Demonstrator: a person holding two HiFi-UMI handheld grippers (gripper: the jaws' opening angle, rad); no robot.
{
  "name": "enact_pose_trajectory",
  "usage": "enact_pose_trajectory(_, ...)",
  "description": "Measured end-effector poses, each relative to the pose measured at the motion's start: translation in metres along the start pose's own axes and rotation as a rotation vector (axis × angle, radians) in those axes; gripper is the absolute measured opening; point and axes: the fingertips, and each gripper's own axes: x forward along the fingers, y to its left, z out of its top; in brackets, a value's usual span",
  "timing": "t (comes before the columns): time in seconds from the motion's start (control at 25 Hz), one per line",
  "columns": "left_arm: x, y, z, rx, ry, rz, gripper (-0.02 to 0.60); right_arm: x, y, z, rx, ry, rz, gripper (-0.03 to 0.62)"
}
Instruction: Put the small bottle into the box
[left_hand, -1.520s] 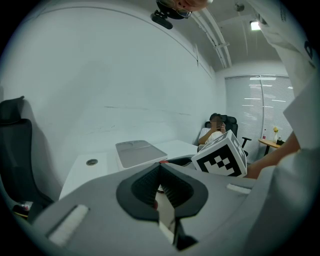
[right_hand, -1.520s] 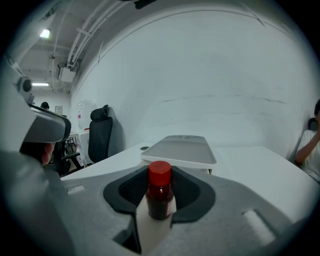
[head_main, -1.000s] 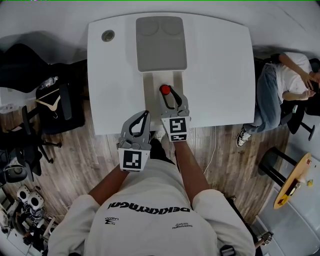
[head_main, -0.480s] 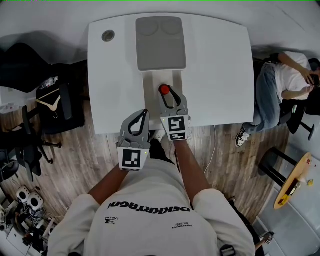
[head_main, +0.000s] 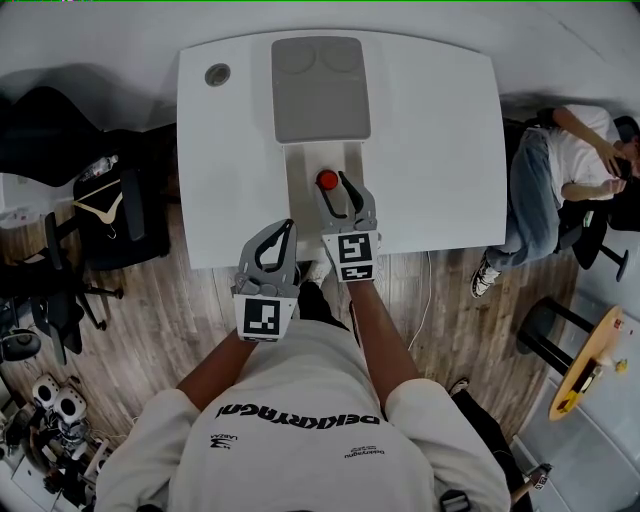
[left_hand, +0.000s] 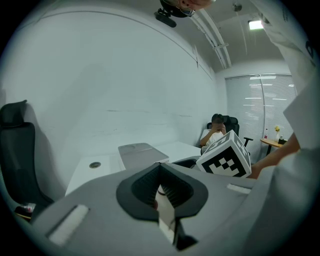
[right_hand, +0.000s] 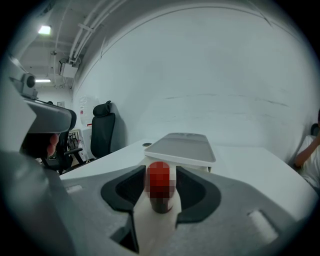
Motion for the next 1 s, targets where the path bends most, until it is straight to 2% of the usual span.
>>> enact_pose_trajectory(0.48,-0.007,-0.006,0.011,0.016,-0.01,-0.004,0.008,-0.015,0.002,0.008,0.005,-0.039,0.001,0.179)
enact_pose_trajectory(1.0,-0.019,-0.016,0.019,0.037,-0.047,0.006,0.008,-0.041,0.007,0.024,0.008,-0.092,-0.01,0.141)
